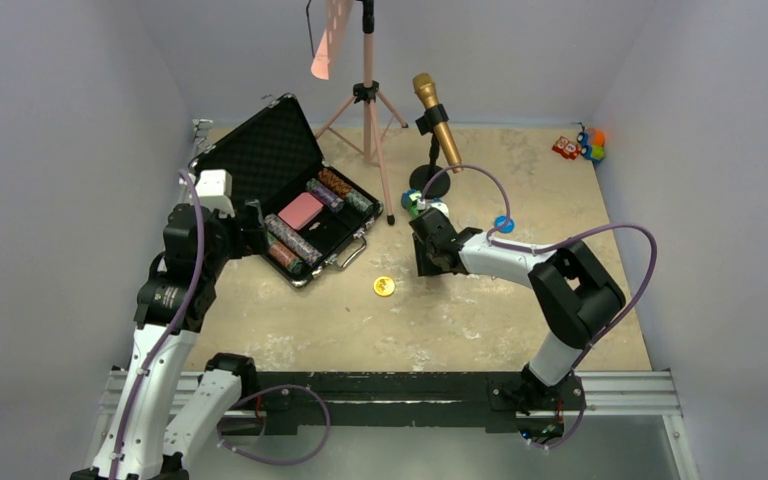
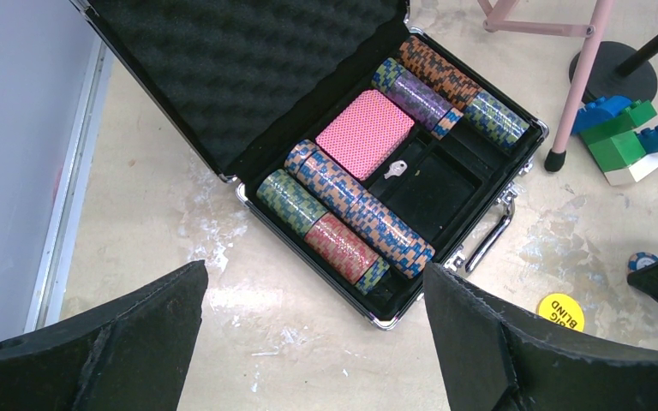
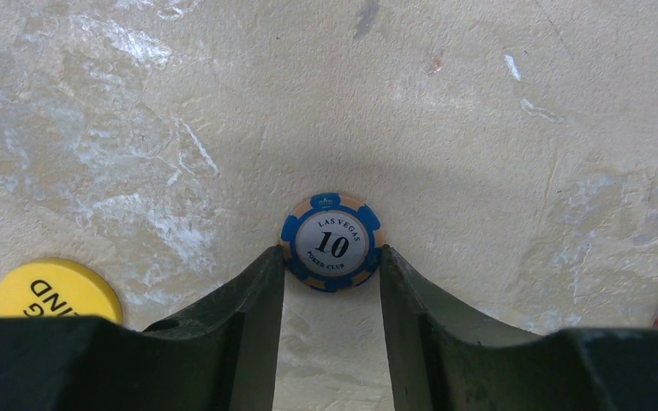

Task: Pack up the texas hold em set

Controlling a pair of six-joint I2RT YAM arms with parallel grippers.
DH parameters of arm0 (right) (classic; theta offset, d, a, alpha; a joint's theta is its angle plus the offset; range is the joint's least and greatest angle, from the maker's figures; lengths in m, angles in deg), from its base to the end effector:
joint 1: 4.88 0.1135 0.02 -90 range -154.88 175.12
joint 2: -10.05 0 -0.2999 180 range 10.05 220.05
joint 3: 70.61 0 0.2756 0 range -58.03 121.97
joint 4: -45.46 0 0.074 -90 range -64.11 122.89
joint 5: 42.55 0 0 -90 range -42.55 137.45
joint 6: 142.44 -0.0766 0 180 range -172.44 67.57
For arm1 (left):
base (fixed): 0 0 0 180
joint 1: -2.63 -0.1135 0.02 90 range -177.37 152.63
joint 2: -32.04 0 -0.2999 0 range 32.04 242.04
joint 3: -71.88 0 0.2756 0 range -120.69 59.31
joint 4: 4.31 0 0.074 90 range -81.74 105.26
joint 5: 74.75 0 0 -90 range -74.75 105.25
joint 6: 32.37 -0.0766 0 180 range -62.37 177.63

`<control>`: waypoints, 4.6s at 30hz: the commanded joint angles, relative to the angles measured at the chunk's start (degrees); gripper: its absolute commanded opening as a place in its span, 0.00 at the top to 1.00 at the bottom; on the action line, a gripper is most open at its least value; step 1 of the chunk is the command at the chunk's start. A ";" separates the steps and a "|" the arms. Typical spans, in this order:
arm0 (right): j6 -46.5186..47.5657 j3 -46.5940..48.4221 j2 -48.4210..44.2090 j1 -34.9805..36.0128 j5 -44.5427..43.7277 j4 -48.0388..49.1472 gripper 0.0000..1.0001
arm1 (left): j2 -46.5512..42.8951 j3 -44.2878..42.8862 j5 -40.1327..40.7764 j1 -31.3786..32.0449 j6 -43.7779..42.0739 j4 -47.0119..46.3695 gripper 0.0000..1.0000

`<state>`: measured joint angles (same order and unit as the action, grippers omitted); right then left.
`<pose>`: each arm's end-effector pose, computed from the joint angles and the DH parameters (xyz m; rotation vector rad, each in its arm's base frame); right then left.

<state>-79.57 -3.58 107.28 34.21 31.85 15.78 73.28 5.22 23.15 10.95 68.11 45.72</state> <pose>0.3002 0.2174 0.1446 -0.1726 2.5518 0.0824 0.1793 -0.0156 0.3671 -0.1260 1.9927 -0.0732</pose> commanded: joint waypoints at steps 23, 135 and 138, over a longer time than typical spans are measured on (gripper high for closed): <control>10.49 1.26 -6.26 4.94 4.96 4.27 0.87 | 5.31 5.74 -19.67 2.40 18.59 -9.71 0.09; 22.16 -17.22 -34.24 10.57 15.81 34.99 0.03 | 63.15 -35.54 -15.32 13.51 -12.43 -7.26 1.00; 21.74 -17.65 -34.13 10.51 16.20 35.57 0.03 | 65.96 -36.99 -15.16 13.94 -13.27 -7.23 1.00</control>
<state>-57.87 -20.89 73.65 45.05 48.44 47.13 136.60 -28.15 8.35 24.19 58.30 41.21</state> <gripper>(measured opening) 0.964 0.063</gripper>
